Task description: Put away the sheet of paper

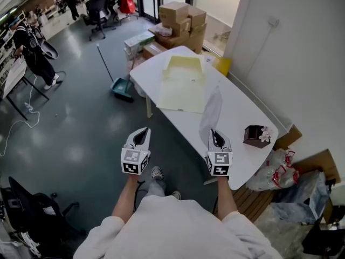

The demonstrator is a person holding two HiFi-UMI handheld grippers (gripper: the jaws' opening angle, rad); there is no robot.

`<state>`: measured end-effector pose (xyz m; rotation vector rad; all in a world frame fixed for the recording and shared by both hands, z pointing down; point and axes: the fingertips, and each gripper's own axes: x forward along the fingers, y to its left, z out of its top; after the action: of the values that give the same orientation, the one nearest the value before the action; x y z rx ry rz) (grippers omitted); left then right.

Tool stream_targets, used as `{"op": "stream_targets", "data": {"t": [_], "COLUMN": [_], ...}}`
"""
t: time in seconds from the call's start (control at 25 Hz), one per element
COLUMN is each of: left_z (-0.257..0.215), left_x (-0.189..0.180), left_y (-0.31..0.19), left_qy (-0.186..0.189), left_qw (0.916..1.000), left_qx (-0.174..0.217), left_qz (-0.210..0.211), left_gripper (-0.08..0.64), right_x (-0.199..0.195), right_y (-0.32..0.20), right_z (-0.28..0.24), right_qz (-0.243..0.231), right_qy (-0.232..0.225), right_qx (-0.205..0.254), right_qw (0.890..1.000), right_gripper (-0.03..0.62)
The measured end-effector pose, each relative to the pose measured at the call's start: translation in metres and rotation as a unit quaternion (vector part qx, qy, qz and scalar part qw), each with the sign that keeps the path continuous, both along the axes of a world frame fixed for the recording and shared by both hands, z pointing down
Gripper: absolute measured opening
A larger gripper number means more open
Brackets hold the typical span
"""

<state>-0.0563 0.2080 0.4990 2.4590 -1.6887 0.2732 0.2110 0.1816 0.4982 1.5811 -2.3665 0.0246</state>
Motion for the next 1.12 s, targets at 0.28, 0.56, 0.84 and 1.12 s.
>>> {"op": "stream_targets", "data": {"t": [0.28, 0.56, 0.84, 1.12], "left_z": [0.014, 0.022, 0.023, 0.013], "left_x": [-0.009, -0.013, -0.022, -0.042], "left_y": [-0.033, -0.102, -0.187, -0.274], "left_qy": [0.009, 0.016, 0.023, 0.03], "left_qw": [0.9999, 0.9996, 0.9984, 0.9966], "left_qx": [-0.006, -0.008, -0.01, -0.005], "left_qz": [0.0, 0.021, 0.05, 0.076], "left_gripper": [0.006, 0.006, 0.006, 0.006], "right_x": [-0.01, -0.014, -0.031, -0.051], "right_y": [-0.034, -0.09, -0.157, -0.228], "right_z": [0.001, 0.009, 0.008, -0.006], "right_qz": [0.001, 0.016, 0.035, 0.058], "right_qy": [0.008, 0.017, 0.029, 0.037], "right_qx": [0.002, 0.0, -0.006, -0.002], "right_qw": [1.0, 1.0, 0.999, 0.998], "right_gripper": [0.002, 0.002, 0.002, 0.002]}}
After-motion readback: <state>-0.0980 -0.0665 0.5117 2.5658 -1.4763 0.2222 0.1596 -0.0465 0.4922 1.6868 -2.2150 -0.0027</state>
